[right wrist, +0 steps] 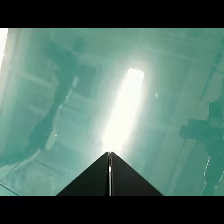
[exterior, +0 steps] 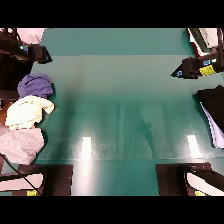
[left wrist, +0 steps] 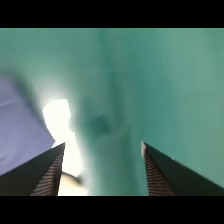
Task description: Fold the shirts.
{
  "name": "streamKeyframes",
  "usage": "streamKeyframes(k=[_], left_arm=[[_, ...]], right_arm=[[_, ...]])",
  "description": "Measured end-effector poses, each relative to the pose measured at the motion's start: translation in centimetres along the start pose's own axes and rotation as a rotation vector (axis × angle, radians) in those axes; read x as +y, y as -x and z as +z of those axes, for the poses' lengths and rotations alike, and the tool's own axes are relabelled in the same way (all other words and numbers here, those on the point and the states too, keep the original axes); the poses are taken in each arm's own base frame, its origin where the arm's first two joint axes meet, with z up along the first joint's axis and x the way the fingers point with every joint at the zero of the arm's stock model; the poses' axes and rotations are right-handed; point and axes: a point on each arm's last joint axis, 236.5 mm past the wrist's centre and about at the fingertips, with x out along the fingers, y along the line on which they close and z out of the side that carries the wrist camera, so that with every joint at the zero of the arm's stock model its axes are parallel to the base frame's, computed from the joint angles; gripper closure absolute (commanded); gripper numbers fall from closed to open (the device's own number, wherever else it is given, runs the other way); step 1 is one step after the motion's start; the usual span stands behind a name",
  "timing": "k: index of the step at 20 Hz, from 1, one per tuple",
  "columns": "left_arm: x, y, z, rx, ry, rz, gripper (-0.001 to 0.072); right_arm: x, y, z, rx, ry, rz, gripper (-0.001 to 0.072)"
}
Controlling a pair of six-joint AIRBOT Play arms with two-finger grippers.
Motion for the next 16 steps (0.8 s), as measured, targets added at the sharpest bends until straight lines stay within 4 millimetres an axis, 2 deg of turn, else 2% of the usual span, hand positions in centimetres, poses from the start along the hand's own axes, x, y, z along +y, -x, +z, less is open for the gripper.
streamKeyframes(k=[4, 7, 9, 11, 12, 13, 14, 15, 16], left_arm=[[7.7, -4.6, -3.5, 0.118, 0.076, 0.192, 0.0139], [12.2, -7.1, -6.4, 0.178, 0.135, 0.261, 0.0138], [14.3, -8.5, -7.8, 0.196, 0.161, 0.288, 0.0139], [15.4, -9.7, -8.4, 0.200, 0.171, 0.300, 0.0141], [15.8, -10.2, -8.6, 0.200, 0.173, 0.304, 0.0219], [16.2, -10.6, -8.8, 0.200, 0.175, 0.309, 0.0412], [16.4, -10.9, -8.9, 0.198, 0.177, 0.310, 0.0537], [16.6, -11.1, -8.9, 0.196, 0.177, 0.311, 0.0585], [16.7, -11.3, -8.9, 0.192, 0.177, 0.312, 0.0597]], right_arm=[[0.0, 0.0, -0.1, 0.005, 0.000, 0.000, 0.0697], [0.0, 0.0, -0.1, 0.006, 0.000, 0.000, 0.0696], [0.1, 0.0, -0.2, 0.007, 0.001, 0.001, 0.0697], [0.1, 0.0, -0.2, 0.010, 0.002, 0.001, 0.0696], [0.1, 0.0, -0.3, 0.013, 0.002, 0.002, 0.0697], [0.1, 0.0, -0.4, 0.016, 0.002, 0.001, 0.0696], [0.1, 0.0, -0.4, 0.019, 0.002, 0.002, 0.0696], [0.1, 0.0, -0.5, 0.020, 0.002, 0.002, 0.0696], [0.1, 0.0, -0.5, 0.021, 0.002, 0.002, 0.0696]])
